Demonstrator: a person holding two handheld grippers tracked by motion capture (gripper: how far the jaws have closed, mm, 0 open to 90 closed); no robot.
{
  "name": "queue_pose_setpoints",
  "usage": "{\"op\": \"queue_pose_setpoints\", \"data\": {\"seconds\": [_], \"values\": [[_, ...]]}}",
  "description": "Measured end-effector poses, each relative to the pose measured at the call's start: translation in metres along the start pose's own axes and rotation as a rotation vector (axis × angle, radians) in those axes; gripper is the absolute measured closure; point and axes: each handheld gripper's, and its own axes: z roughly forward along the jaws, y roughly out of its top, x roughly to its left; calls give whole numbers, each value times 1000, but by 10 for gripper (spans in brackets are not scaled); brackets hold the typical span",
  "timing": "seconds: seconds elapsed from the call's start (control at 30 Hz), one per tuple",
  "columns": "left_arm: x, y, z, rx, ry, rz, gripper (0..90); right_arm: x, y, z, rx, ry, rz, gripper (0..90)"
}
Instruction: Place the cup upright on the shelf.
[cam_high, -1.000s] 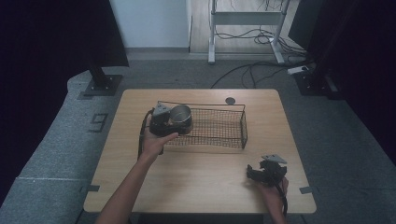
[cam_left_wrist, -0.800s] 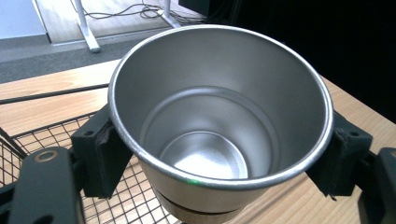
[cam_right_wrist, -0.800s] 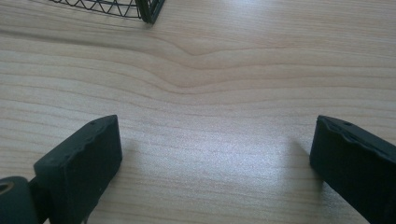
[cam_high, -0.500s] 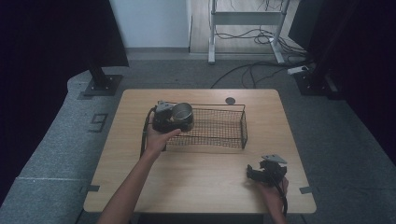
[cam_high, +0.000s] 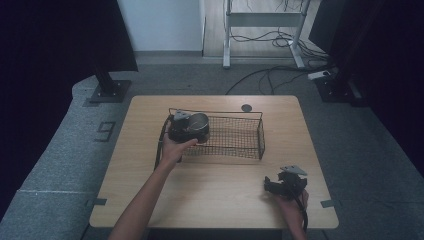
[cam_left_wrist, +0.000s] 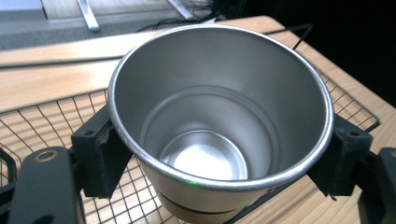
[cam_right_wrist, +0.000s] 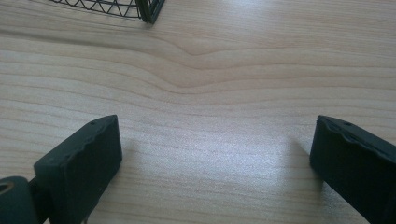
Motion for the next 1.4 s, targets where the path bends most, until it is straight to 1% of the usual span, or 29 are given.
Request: {"op": "queue_pose_setpoints", "data": {"seconds": [0.17,0.27,0.47,0.73,0.87,0.97,1.1,1.23,1.3,1.4], "values": [[5,-3,7,14,13,-12,188,0,0,0,0,-1,0,22],[6,-5,11,23,25,-11,188,0,0,0,0,-1,0,22],[8,-9,20,43,27,-36,188,0,0,0,0,-1,0,22],[8,-17,32,77,33,-40,187,0,0,0,0,0,0,22],[9,-20,36,88,21,-39,187,0,0,0,0,0,0,22],[9,-22,38,97,21,-40,187,0,0,0,0,0,0,22],[10,-23,40,107,33,-41,187,0,0,0,0,-1,0,22],[9,-23,42,113,36,-42,187,0,0,0,0,-1,0,22],[8,-24,43,117,42,-38,187,0,0,0,0,-1,0,23],[6,-24,45,124,57,-22,186,0,0,0,0,-1,0,22]]}}
